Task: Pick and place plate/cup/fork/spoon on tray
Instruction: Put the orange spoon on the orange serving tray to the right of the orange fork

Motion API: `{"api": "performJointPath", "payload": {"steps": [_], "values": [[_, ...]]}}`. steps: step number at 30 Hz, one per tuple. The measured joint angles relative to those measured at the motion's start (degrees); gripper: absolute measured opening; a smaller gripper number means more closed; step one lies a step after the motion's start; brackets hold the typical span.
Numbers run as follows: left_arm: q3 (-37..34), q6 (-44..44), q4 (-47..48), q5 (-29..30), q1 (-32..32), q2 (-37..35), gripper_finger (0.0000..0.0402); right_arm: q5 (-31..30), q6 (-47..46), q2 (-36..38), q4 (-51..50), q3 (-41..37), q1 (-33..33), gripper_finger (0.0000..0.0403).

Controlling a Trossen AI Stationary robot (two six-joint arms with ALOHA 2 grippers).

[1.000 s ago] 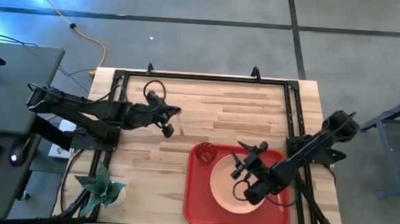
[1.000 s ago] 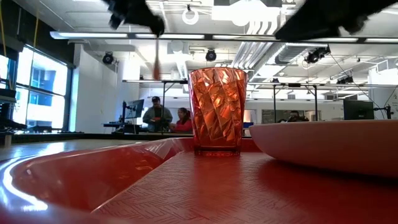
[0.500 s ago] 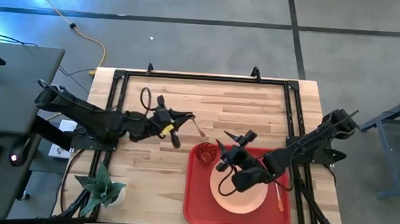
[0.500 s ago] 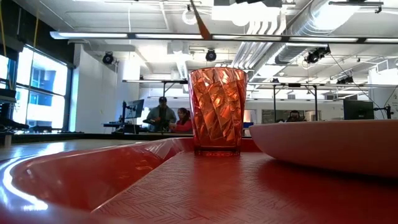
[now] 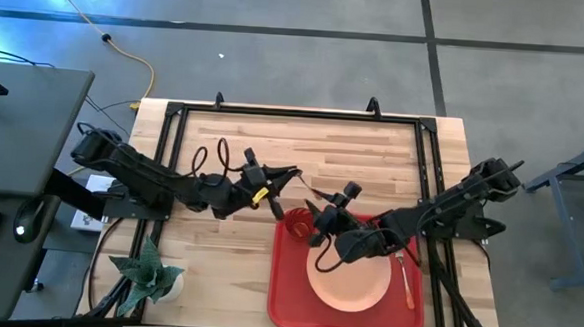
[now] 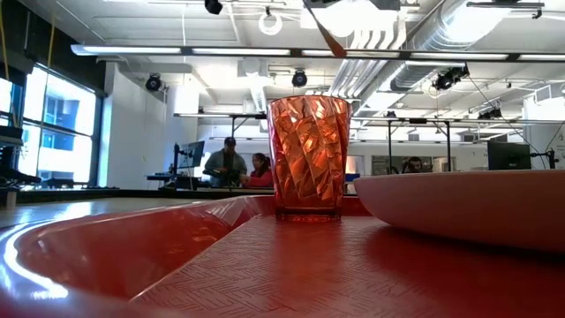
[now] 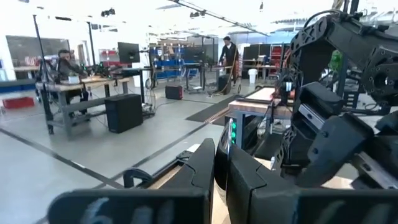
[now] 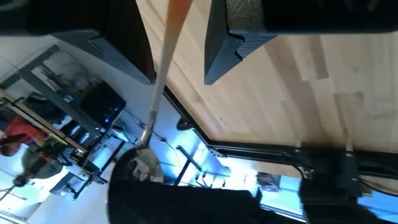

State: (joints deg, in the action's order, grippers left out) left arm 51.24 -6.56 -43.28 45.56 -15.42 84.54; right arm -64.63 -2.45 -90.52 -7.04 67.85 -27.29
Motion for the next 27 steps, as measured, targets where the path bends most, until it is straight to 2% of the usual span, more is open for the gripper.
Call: {"api": "performJointPath", "payload": {"steps": [5, 10, 16, 19, 24, 27], "values": [[0.0, 1.8, 0.0, 0.0, 0.0, 0.0, 0.001, -3.3, 1.6, 0.0, 0.6, 0.0, 1.7, 0.0133], [0.0, 3.4, 0.1, 0.0, 0.1, 0.1, 0.001, 0.2, 5.8, 0.0, 4.2, 0.0, 3.9, 0.0133], [0.0, 8.0, 0.6, -2.6, 0.9, 0.0, 0.001, 0.2, 8.3, 0.0, 5.7, 0.0, 5.6, 0.013], [0.0, 8.0, 0.8, -1.6, 0.8, 0.0, 0.001, 0.5, 7.5, 0.0, 5.7, 0.0, 5.6, 0.0105], [0.0, 11.4, 1.6, -1.6, 1.3, 0.0, 0.001, 0.5, 8.3, 0.0, 5.5, 0.0, 5.6, 0.0016], [0.0, 13.3, 1.9, -3.0, 1.7, 0.0, 0.001, 0.0, 7.7, 0.0, 5.3, -0.1, 5.5, 0.0017]]}}
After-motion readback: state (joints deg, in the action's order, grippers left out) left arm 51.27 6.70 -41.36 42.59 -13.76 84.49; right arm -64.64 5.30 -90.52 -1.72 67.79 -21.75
